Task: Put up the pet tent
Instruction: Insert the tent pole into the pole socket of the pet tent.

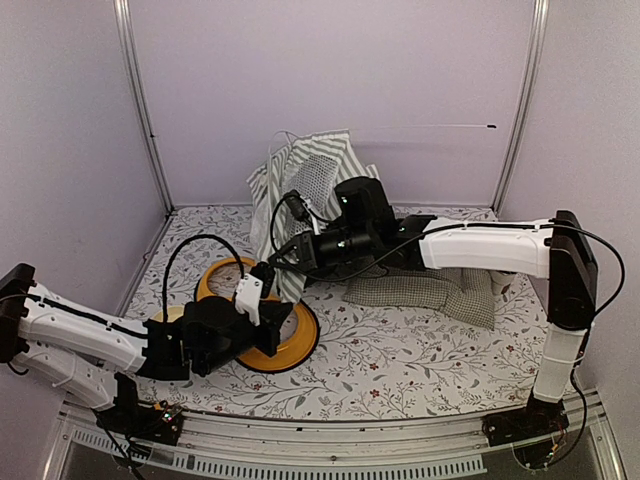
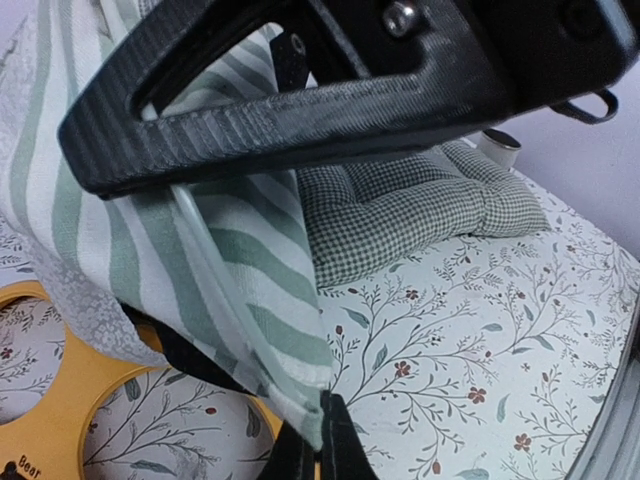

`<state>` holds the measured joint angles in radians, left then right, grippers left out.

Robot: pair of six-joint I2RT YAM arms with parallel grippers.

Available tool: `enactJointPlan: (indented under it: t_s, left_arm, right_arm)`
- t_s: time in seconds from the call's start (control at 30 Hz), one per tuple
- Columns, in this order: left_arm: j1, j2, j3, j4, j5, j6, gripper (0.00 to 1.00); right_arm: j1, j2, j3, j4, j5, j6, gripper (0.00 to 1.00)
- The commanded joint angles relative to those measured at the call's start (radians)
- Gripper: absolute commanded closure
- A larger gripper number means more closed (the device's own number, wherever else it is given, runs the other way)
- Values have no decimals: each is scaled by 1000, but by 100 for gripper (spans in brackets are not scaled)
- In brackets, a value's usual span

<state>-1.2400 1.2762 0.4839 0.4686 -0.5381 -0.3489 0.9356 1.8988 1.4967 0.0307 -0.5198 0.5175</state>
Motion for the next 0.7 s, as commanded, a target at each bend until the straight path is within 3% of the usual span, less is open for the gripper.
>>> enactJointPlan:
  t_s: [0.0,0.67]
  left_arm:
    - [-32,-4,1,-109,134,26,100]
    - [-13,-45,5,-106,161,24,100]
  right_arm:
    - [-83,17,22,126,159,19,100]
    - [-55,27,11,142,176,24,100]
